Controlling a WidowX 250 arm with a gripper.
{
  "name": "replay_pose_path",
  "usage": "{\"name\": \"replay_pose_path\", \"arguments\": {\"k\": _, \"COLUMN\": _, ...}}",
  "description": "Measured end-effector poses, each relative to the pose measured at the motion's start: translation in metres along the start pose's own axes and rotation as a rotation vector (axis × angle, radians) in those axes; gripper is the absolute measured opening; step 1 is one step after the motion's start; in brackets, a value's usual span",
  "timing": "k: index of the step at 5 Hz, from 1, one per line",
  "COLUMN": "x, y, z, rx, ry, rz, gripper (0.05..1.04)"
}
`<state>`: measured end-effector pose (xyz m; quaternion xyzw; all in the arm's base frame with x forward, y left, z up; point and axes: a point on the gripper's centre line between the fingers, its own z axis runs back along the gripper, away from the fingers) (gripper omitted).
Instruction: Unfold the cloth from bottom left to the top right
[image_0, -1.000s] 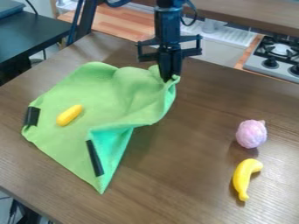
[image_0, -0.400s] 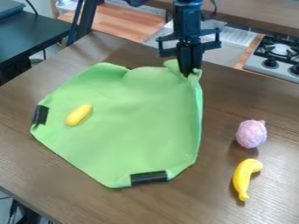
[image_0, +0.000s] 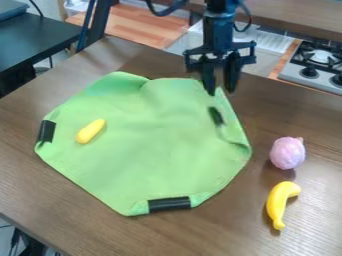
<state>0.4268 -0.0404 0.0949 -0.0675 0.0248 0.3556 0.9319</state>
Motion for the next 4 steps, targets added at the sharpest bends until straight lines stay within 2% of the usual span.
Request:
{"name": "replay_pose_path", "arguments": {"k": 1, "x": -0.001, "y": -0.002, "z": 0.0, "rx": -0.006, "ry": -0.002, "rz": -0.03, "gripper": 0.857}}
{"name": "replay_pose_path", "arguments": {"k": 2, "x": -0.003, "y": -0.011, "z": 0.008, "rx": -0.025, "ry": -0.017, "rz": -0.081, "gripper": 1.004}}
{"name": "replay_pose_path", "arguments": {"k": 3, "x": -0.005, "y": -0.009, "z": 0.016, "rx": -0.006, "ry": -0.009, "rz": -0.236, "gripper": 0.999}}
{"name": "replay_pose_path", "arguments": {"k": 4, "x": 0.003, "y": 0.024, "z": 0.062, "rx": 0.028, "ry": -0.074, "rz": -0.391, "gripper": 0.999}}
